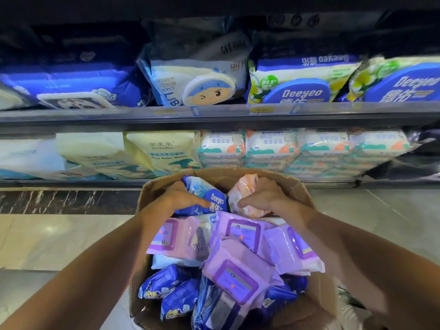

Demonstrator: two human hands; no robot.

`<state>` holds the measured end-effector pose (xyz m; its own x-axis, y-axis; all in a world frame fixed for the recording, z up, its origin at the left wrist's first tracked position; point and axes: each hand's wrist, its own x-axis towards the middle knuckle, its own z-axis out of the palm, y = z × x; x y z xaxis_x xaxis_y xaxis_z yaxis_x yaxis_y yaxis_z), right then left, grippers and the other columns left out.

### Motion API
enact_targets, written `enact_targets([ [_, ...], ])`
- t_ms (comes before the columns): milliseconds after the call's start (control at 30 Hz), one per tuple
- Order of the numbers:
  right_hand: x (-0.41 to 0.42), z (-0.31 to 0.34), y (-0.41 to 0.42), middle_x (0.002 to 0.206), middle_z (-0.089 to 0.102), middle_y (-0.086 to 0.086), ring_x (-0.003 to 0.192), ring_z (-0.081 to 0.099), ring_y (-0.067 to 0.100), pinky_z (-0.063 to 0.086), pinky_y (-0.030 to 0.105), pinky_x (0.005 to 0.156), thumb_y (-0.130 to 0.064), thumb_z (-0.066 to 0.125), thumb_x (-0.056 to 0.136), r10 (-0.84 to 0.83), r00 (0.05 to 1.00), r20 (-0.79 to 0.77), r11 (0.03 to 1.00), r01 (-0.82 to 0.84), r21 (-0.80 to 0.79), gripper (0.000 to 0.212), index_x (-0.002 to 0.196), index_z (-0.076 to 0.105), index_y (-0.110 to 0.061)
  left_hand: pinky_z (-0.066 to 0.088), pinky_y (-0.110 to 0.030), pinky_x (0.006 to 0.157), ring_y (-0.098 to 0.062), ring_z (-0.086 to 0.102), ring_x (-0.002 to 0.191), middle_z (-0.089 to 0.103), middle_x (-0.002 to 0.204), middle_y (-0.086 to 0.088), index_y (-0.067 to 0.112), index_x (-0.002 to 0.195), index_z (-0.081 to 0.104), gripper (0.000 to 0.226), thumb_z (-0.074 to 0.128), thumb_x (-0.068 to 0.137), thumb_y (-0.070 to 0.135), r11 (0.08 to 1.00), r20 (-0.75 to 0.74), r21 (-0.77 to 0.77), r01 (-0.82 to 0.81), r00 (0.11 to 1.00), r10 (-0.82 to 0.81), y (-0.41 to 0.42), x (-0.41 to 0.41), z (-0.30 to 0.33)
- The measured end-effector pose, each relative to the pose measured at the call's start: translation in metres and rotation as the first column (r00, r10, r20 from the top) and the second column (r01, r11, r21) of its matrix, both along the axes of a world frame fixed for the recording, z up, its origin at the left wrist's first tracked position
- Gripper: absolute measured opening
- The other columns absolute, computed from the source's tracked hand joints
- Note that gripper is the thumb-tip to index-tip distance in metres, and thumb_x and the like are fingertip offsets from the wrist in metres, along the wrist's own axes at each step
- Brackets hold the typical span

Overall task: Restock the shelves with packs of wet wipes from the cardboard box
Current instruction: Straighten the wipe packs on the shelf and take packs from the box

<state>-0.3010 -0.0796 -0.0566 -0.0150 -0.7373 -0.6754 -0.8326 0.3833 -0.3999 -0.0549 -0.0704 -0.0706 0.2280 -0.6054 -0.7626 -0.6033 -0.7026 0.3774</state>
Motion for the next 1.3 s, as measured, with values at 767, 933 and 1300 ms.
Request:
enact_targets([
  [767,-0.106,0.234,0.108,0.095,0.078,-0.003,0.088,0.074,0.014,0.060,0.037,0.084,-0.019,0.095,0.060,-0.123,0.801,0.586,0.829,0.407,-0.383,0.050,0.103,0.071,-0.018,0.054,-0.014,0.055,-0.001,0.072,0.068,0.076,0.079,0.012,0.016,0.097,0.065,0.044,0.091,0.064,0.005,0.631,-0.411,-0.677,-0.378,0.906,0.102,0.123,-0.019,0.243],
  [933,-0.128,0.274,0.140,0.093,0.078,-0.002,0.087,0.075,0.015,0.061,0.030,0.076,-0.008,0.092,0.063,-0.118,0.684,0.720,0.748,0.538,-0.388,0.048,0.105,0.070,-0.016,0.059,-0.032,0.073,-0.016,0.075,0.087,0.077,0.096,0.002,0.017,0.107,0.066,0.047,0.090,0.067,0.017,0.546,-0.466,-0.733,-0.405,0.884,0.030,0.146,-0.031,0.280],
  [1300,-0.182,0.329,0.156,0.096,0.078,0.002,0.088,0.075,0.017,0.058,0.033,0.075,-0.014,0.091,0.066,-0.093,0.614,0.784,0.650,0.634,-0.419,0.045,0.105,0.068,-0.013,0.055,-0.035,0.086,-0.010,0.074,0.088,0.078,0.094,0.010,0.020,0.103,0.069,0.038,0.088,0.071,0.021,0.433,-0.521,-0.793,-0.428,0.846,-0.118,0.123,-0.084,0.357],
])
